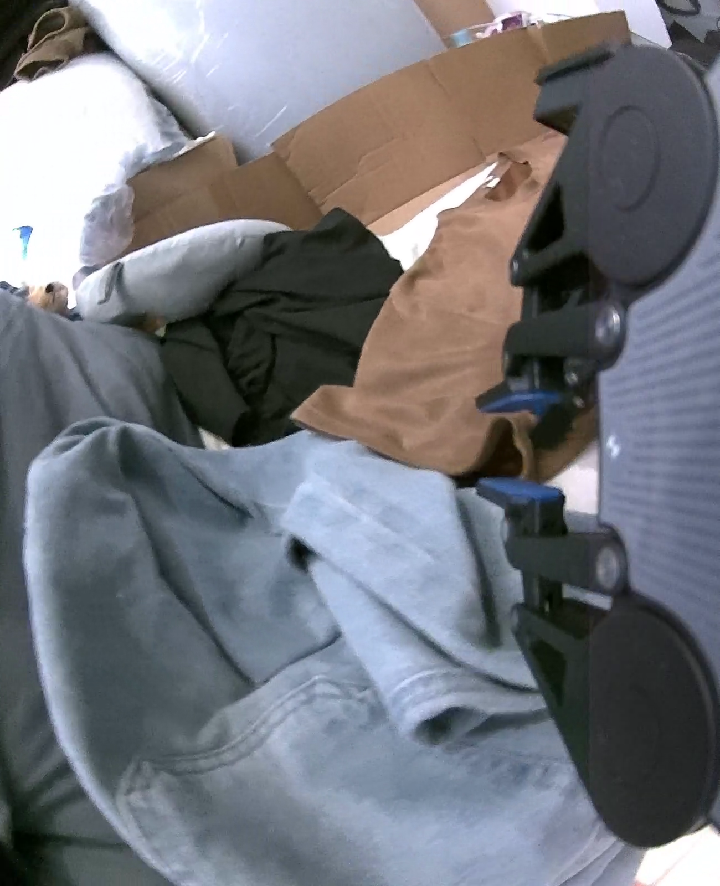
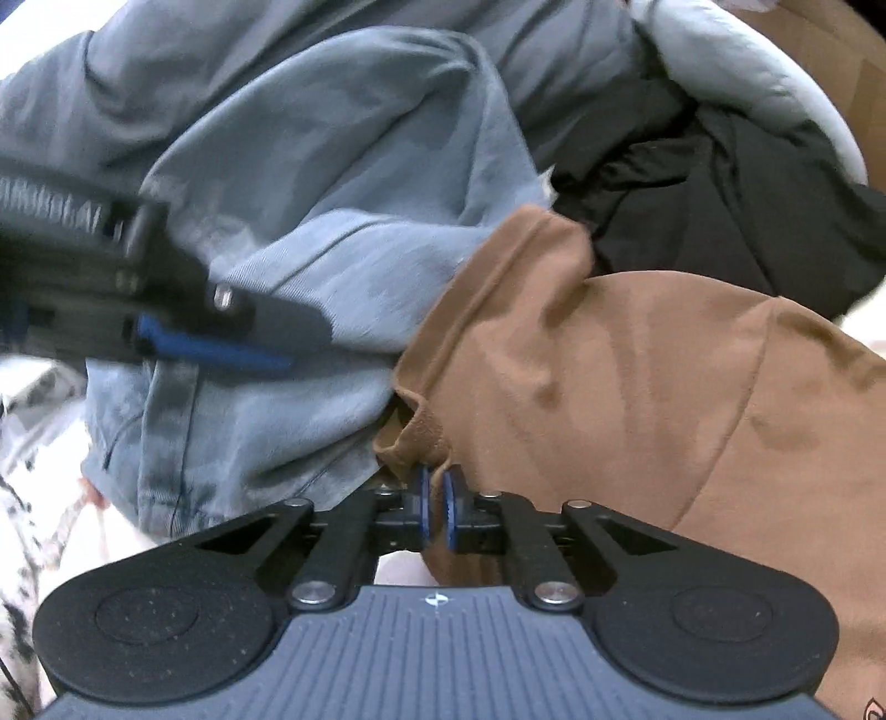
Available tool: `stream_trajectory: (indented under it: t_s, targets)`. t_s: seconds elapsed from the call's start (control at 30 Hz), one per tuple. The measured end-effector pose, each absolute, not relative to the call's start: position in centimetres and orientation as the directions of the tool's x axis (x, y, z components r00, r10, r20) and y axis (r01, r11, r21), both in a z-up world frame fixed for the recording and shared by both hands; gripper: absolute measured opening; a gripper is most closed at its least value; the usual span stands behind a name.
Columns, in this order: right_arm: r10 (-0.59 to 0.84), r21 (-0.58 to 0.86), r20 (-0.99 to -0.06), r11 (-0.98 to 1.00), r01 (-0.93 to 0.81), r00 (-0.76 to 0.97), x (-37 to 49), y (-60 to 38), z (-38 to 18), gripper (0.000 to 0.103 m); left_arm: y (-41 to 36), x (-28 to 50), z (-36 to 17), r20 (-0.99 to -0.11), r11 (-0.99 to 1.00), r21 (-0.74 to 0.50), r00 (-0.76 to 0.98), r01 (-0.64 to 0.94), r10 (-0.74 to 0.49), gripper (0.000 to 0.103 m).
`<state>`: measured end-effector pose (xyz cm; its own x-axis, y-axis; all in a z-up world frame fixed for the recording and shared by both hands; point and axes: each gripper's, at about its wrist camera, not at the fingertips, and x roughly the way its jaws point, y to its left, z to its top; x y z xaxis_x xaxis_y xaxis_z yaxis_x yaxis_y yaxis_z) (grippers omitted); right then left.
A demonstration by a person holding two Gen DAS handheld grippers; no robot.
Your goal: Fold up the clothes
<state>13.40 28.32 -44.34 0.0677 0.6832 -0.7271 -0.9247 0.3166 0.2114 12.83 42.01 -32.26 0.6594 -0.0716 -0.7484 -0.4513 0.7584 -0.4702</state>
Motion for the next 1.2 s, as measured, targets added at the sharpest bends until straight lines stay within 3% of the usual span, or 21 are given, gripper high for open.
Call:
stream_trajectory:
  t_s: [0.13,0.23,0.37,0.53,0.67,1.07,1.13,1.2]
  targets:
    - [0.706,0.3,-0.707,0.369,-0.88,0.055,15.1,26.9,-44.0,0.002,41.4,13.2,-33.5,-0.745,0.743,-0.497,0.66,-0.449,-0.1,0.036]
    - [0.717,0.352,-0.695,0.406,-0.843,0.056,16.2,26.0,-44.0,0.002,41.0,13.6,-34.5,-0.743,0.73,-0.516,0.658,-0.448,-0.122,0.05]
    - [0.723,0.39,-0.69,0.419,-0.82,0.041,16.5,25.5,-44.2,0.002,41.1,14.1,-36.3,-0.721,0.664,-0.578,0.678,-0.474,-0.145,0.052]
    - [0.731,0.406,-0.682,0.403,-0.82,0.021,16.2,25.8,-44.1,0.002,42.1,14.0,-38.2,-0.693,0.539,-0.653,0.707,-0.532,-0.141,0.051]
    - [0.734,0.411,-0.679,0.405,-0.817,0.022,16.2,25.7,-44.2,0.002,42.9,13.9,-39.0,-0.692,0.471,-0.672,0.712,-0.572,-0.123,0.041]
    - [0.734,0.396,-0.678,0.408,-0.822,0.038,16.1,24.7,-43.4,0.0,43.2,15.3,-40.1,-0.718,0.49,-0.637,0.69,-0.595,-0.095,0.041]
    - [0.727,0.387,-0.685,0.416,-0.823,0.046,16.2,24.6,-43.5,0.0,42.9,15.4,-40.0,-0.726,0.512,-0.619,0.683,-0.596,-0.081,0.039]
    - [0.723,0.382,-0.689,0.426,-0.82,0.054,16.3,24.5,-43.6,0.0,42.8,15.5,-40.1,-0.729,0.527,-0.607,0.681,-0.595,-0.071,0.029]
